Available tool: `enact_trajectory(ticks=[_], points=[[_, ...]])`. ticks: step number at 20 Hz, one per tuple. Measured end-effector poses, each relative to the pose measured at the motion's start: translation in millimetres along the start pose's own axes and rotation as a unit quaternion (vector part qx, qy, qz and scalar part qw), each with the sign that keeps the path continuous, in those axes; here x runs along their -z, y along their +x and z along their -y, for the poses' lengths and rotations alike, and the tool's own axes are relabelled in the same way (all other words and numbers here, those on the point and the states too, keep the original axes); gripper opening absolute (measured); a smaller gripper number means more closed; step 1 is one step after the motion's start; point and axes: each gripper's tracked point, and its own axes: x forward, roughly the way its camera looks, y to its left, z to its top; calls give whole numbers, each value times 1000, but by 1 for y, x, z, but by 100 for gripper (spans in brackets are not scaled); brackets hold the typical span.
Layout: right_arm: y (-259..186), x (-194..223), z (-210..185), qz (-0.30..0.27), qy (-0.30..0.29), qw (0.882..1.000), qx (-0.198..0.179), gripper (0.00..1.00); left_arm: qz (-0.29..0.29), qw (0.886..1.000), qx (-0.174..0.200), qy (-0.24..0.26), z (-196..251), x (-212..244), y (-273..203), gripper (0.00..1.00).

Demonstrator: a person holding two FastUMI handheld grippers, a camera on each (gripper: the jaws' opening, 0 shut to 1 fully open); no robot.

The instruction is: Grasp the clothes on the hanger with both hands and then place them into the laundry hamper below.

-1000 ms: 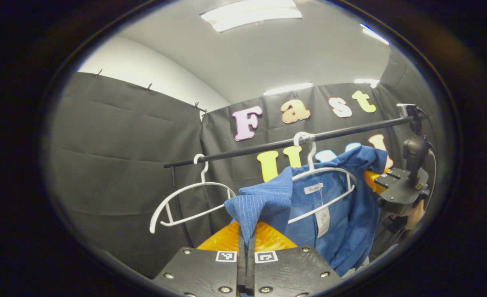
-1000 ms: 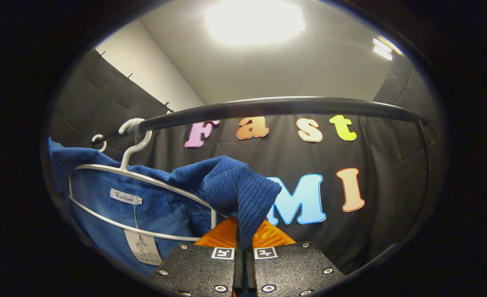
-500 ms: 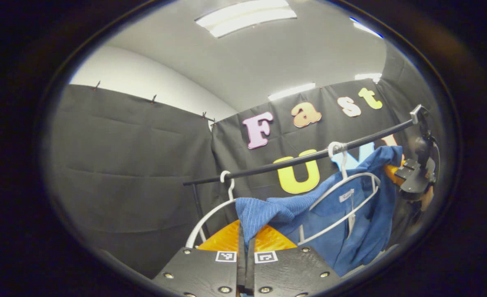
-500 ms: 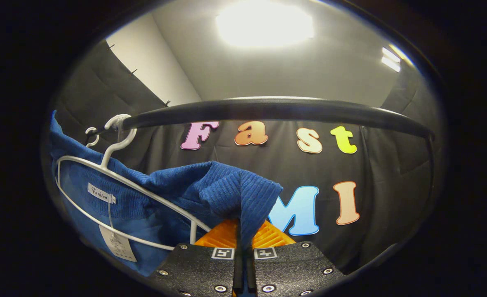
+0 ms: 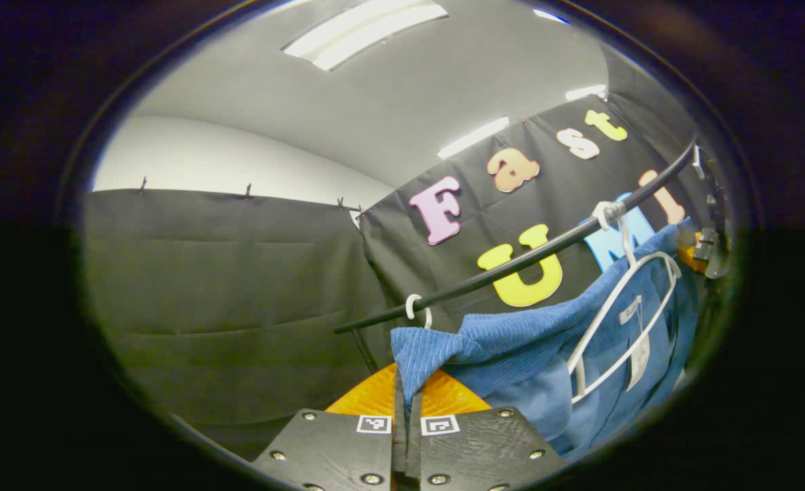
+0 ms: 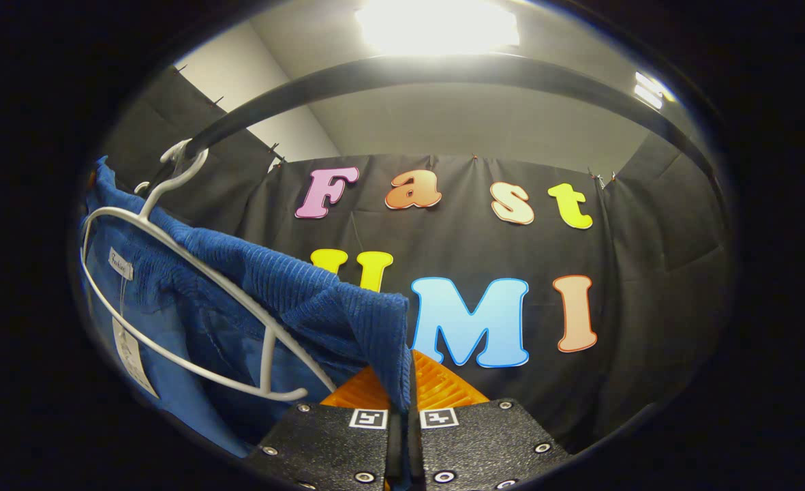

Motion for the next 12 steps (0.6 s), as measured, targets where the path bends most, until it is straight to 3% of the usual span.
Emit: enact_trajectory(ticks=[3, 4, 5, 7, 8, 9, 10, 12], points=[[2, 10, -3, -8, 1, 1000, 3, 3, -26, 1000, 12, 11, 15, 28, 13, 5], [2, 16, -2, -15, 3, 1000, 5, 3, -35, 999, 20, 3, 21, 38, 15, 0], [3, 20, -2, -22, 4, 1000, 5, 3, -43, 999, 27, -5, 26, 48, 17, 5], [3, 29, 0, -29, -1, 1000, 7, 3, -57, 997, 40, -17, 34, 69, 13, 5], [1, 30, -1, -32, -4, 999, 5, 3, -63, 997, 47, -21, 36, 77, 10, 1], [0, 31, -2, -34, -5, 999, 3, 3, -71, 996, 52, -22, 40, 83, 7, 5], [1, 29, -1, -33, 1, 999, 2, 3, -78, 995, 56, -22, 44, 88, 7, 1], [8, 17, 8, -13, 12, 1000, 17, 3, -80, 994, 59, -39, 50, 89, 11, 5]])
